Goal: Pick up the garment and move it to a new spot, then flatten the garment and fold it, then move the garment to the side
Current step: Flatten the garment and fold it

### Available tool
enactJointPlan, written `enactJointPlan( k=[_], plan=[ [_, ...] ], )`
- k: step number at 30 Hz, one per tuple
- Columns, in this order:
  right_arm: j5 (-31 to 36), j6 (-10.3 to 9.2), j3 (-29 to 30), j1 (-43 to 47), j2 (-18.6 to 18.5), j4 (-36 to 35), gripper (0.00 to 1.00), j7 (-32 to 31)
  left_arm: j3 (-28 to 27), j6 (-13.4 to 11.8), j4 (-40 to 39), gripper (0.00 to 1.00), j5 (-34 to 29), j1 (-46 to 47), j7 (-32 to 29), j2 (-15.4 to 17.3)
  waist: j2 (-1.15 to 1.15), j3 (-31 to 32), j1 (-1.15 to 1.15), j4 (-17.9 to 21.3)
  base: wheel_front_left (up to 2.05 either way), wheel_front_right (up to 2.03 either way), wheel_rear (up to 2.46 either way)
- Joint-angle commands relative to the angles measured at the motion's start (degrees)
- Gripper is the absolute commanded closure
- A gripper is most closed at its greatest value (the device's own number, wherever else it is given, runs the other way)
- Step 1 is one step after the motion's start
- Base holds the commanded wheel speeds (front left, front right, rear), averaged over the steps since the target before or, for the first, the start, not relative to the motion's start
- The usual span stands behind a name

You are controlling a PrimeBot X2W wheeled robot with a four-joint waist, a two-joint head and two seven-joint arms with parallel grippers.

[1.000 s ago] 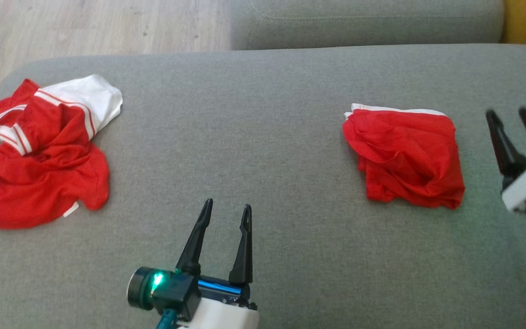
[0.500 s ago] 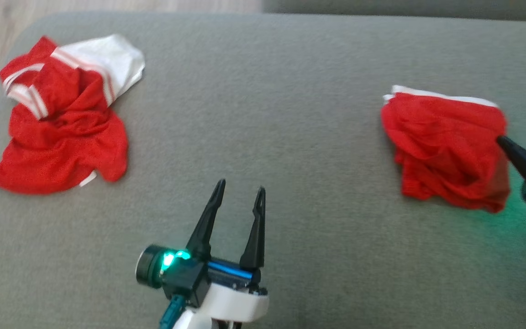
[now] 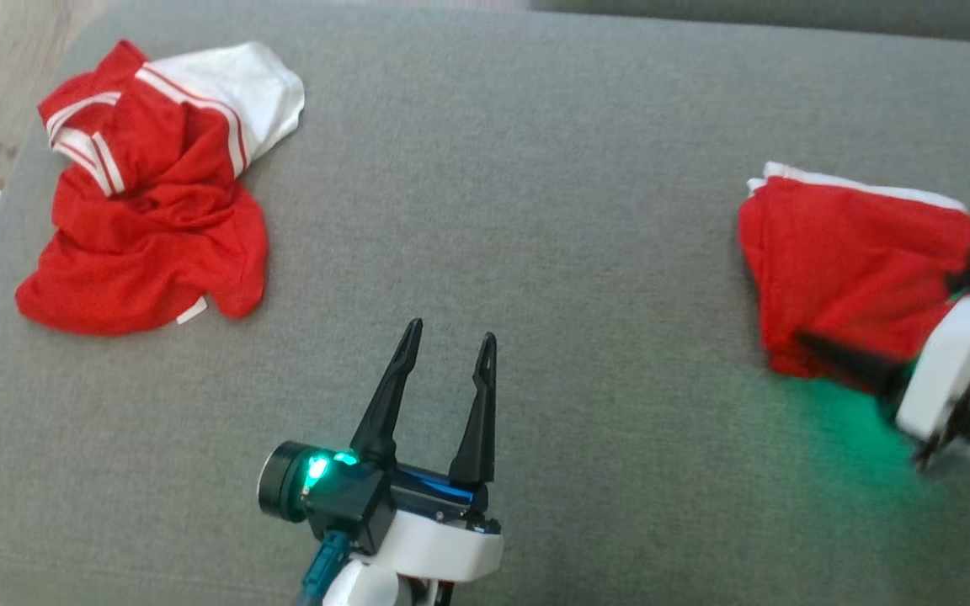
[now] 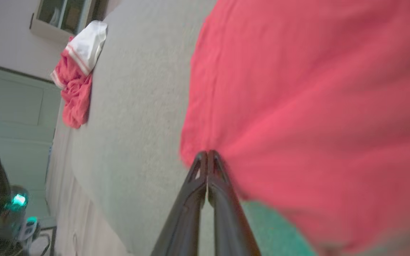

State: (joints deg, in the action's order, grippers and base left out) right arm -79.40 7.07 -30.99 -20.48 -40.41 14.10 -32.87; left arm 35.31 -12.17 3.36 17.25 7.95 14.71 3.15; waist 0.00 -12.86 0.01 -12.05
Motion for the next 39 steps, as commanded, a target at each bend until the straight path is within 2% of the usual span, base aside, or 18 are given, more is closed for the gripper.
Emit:
enactJointPlan(
  k=[1, 3, 5, 6, 7, 8, 14, 15, 16, 18, 21, 25, 30, 35, 39],
  plan=[
    [-0.8, 0.42, -0.8, 2.5, -2.1, -2.9, 1.0, -0.3, -1.6, -0.2, -1.5, 0.0, 0.2, 0.9, 0.3, -0.3, 0.0, 1.7, -0.01, 1.1, 0.0, 0.0, 0.0],
    [-0.9, 0.42, -2.3, 4.3, -2.4, -5.8, 1.0, 0.4, -2.0, 0.0, -1.1, 0.0, 0.2, 0.0, 0.3, -0.3, 0.0, 3.3, -0.01, 1.9, 0.0, 0.0, 0.0],
    [0.9, 0.42, -2.8, 5.8, -2.9, -8.8, 1.0, 4.1, -2.5, 0.3, -0.8, 0.0, 0.2, -1.0, 0.3, -0.3, 0.0, 5.3, -0.01, 2.7, 0.0, 0.0, 0.0],
    [2.4, 0.42, -2.8, 6.4, -3.0, -9.8, 0.91, 7.0, -2.8, 0.3, -0.6, 0.0, 0.1, -1.6, 0.3, -0.3, 0.0, 6.5, -0.01, 3.1, 0.0, 0.0, 0.0],
    [4.3, 0.42, -2.8, 7.1, -3.1, -10.8, 0.06, 10.3, -3.2, 0.3, -0.5, 0.0, 0.1, -2.4, 0.3, -0.3, 0.0, 7.5, -0.01, 3.6, 0.0, 0.0, 0.0],
    [6.6, 0.42, -2.9, 7.7, -3.2, -11.3, 0.0, 13.7, -3.8, 0.2, -0.3, 0.0, 0.0, -3.1, 0.3, -0.3, 0.0, 8.9, -0.01, 4.2, 0.0, 0.0, 0.0],
    [24.0, 0.42, -2.9, 10.7, -2.9, -8.9, 0.0, 32.7, -7.9, 0.0, -0.2, 0.0, -1.3, -8.0, 0.3, -0.3, 0.0, 14.6, -0.01, 7.7, 0.0, 0.0, 0.0],
    [26.5, 0.42, -2.2, 11.3, -2.2, -7.8, 0.0, 35.4, -8.5, 0.1, -0.3, 0.0, -1.4, -8.7, 0.3, -0.3, 0.0, 15.2, -0.01, 8.1, 0.0, 0.0, 0.0],
    [26.5, 0.42, -2.2, 11.3, -2.2, -7.8, 0.0, 35.4, -8.5, 0.1, -0.3, 0.0, -1.4, -8.7, 0.3, -0.3, 0.0, 15.2, -0.01, 8.1, 0.0, 0.0, 0.0],
    [32.3, 0.42, -0.5, 12.6, -0.6, -5.4, 0.0, 40.3, -9.7, 0.1, -0.6, 0.0, -1.9, -10.0, 0.3, -0.3, 0.0, 16.3, -0.01, 9.2, 0.0, 0.0, 0.0],
    [39.0, 0.42, 3.6, 15.2, 4.2, -2.2, 0.0, 45.6, -11.6, 0.0, -1.2, 0.0, -2.8, -11.9, 0.3, -0.3, 0.0, 17.4, -0.01, 10.9, 0.0, 0.0, 0.0],
    [48.4, 0.42, 10.7, 19.1, 10.8, -0.7, 0.0, 47.7, -13.5, 0.0, -2.3, 0.0, -4.2, -14.4, 0.3, -0.3, 0.0, 18.3, -0.01, 12.6, 0.0, 0.0, 0.0],
    [57.9, 0.42, 20.1, 24.6, 20.1, -5.9, 0.0, 47.8, -15.9, -0.8, -4.6, 0.0, -6.6, -17.3, 0.3, -0.3, 0.0, 19.1, -0.01, 14.3, 0.0, 0.0, 0.0],
    [62.4, 0.42, 21.3, 28.9, 24.1, -7.4, 0.0, 47.9, -16.9, -0.8, -6.2, 0.0, -8.2, -19.5, 0.3, -0.3, 0.0, 19.9, -0.01, 14.6, 0.0, 0.0, 0.0],
    [63.5, 0.42, 22.2, 30.3, 25.5, -7.6, 0.0, 47.9, -17.2, -0.4, -6.5, 0.0, -9.0, -20.4, 0.3, -0.3, 0.0, 20.4, -0.01, 14.2, 0.0, 0.0, 0.0]
  ],
)
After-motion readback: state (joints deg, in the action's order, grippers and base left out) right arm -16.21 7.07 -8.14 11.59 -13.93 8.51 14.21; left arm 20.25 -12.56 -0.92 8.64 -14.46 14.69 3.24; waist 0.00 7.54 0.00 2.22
